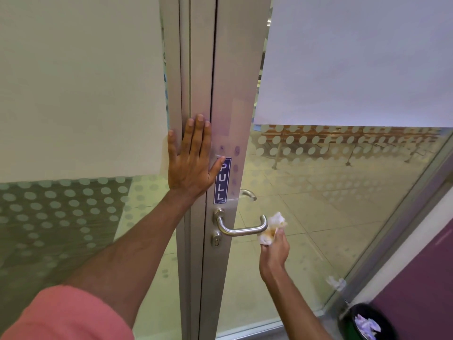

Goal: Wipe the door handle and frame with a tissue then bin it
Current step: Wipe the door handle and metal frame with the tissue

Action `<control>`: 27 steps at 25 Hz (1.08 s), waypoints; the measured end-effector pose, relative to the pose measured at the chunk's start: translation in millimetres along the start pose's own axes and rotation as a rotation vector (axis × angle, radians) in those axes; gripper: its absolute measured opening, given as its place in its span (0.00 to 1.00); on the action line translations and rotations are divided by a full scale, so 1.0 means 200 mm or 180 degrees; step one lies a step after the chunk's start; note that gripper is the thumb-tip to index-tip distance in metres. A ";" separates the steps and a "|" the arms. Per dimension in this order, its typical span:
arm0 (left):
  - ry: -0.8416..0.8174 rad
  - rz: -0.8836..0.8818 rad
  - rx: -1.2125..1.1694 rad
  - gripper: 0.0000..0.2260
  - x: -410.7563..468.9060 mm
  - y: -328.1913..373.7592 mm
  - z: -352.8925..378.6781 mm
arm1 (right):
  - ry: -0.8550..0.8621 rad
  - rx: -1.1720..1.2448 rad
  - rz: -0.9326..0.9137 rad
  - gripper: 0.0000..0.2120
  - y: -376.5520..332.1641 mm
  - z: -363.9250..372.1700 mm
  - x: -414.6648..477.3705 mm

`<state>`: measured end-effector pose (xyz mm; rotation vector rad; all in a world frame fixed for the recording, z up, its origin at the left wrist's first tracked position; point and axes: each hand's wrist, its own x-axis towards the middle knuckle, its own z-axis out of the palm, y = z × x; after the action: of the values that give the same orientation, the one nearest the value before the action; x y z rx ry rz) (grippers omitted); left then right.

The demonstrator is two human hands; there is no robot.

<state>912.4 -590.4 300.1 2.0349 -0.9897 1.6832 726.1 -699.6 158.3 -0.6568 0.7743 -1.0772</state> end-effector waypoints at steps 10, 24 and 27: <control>0.0005 -0.0033 -0.0015 0.36 0.01 0.01 -0.01 | -0.0179 0.2036 0.1573 0.16 -0.10 0.12 -0.07; 0.0024 -0.0042 -0.0049 0.35 0.01 0.01 -0.03 | -0.0224 0.2304 0.1737 0.15 0.16 0.32 -0.45; 0.0018 -0.0065 -0.0068 0.35 0.02 0.01 -0.02 | -0.0376 0.2436 0.1817 0.13 0.17 0.29 -0.47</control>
<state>907.8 -589.6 304.2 2.0188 -0.9775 1.6603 765.7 -595.3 186.4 0.1551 0.3540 -0.7096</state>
